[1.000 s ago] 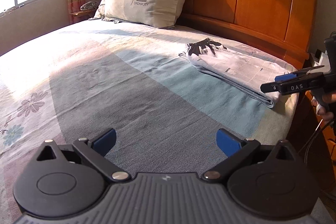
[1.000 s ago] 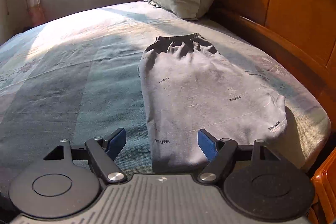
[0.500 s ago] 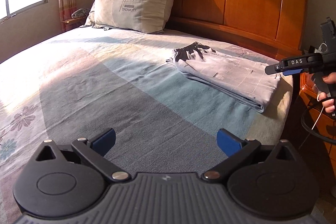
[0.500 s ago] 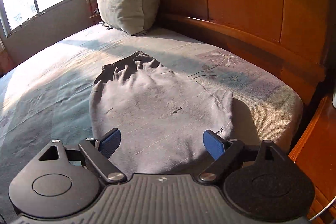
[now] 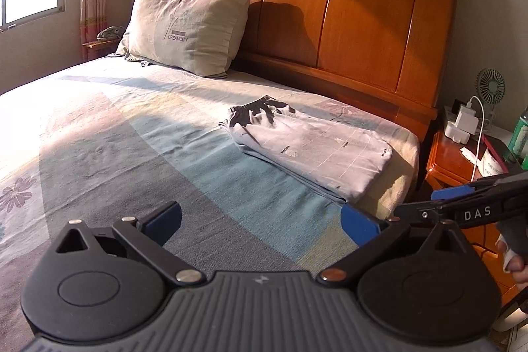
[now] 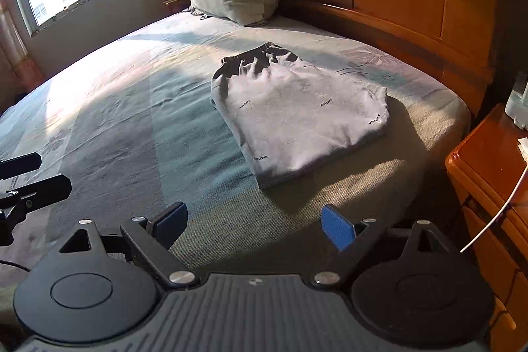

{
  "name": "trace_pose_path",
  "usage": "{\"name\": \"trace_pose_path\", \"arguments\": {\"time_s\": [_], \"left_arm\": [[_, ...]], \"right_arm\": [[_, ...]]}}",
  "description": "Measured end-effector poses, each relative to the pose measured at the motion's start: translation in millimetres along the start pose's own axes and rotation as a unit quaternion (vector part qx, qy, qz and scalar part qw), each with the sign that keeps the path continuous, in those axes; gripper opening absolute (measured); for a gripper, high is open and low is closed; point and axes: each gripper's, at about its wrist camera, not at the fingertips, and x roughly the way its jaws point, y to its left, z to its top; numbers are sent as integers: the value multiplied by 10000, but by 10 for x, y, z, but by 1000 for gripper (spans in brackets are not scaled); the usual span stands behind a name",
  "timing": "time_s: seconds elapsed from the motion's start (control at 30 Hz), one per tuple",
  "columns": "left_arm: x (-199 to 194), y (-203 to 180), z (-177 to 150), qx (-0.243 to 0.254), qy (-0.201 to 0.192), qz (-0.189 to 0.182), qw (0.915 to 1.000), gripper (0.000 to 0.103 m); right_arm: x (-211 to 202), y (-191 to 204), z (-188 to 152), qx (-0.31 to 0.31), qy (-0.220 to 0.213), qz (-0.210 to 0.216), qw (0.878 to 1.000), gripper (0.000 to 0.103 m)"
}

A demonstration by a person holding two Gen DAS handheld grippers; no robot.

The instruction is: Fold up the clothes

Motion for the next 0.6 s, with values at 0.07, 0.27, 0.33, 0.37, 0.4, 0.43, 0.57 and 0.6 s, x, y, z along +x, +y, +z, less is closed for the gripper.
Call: {"name": "trace_pose_path", "arguments": {"time_s": [0.07, 0.27, 0.33, 0.37, 0.4, 0.43, 0.57, 0.6], "left_arm": [[-31, -41, 5, 70, 85, -14, 9999, 102], [-93, -114, -6, 52, 385, -264, 9989, 102], [-102, -123, -15, -33, 490, -311, 9983, 102], [-121, -142, -15, -5, 497, -280, 9984, 102], [-143, -163, -16, 36, 490, -244, 9985, 102], [-165, -184, -16, 76, 483, -208, 9986, 102], [-238, -301, 8, 399, 490, -22, 9980, 102], [-249, -326, 18, 475, 517, 1, 9975, 102]], "right_arm": [[-86, 36, -19, -6, -22, -40, 10000, 91], [-358, 185, -49, -90, -171, -173, 9997, 92], [-438, 234, -61, -89, -218, -218, 9995, 103], [-473, 255, -67, -83, -240, -246, 9994, 103], [-512, 280, -74, -82, -256, -273, 9993, 103], [-550, 307, -84, -87, -262, -289, 9992, 103], [-662, 393, -123, -114, -226, -372, 9990, 103], [-687, 409, -132, -113, -232, -382, 9989, 103]]}}
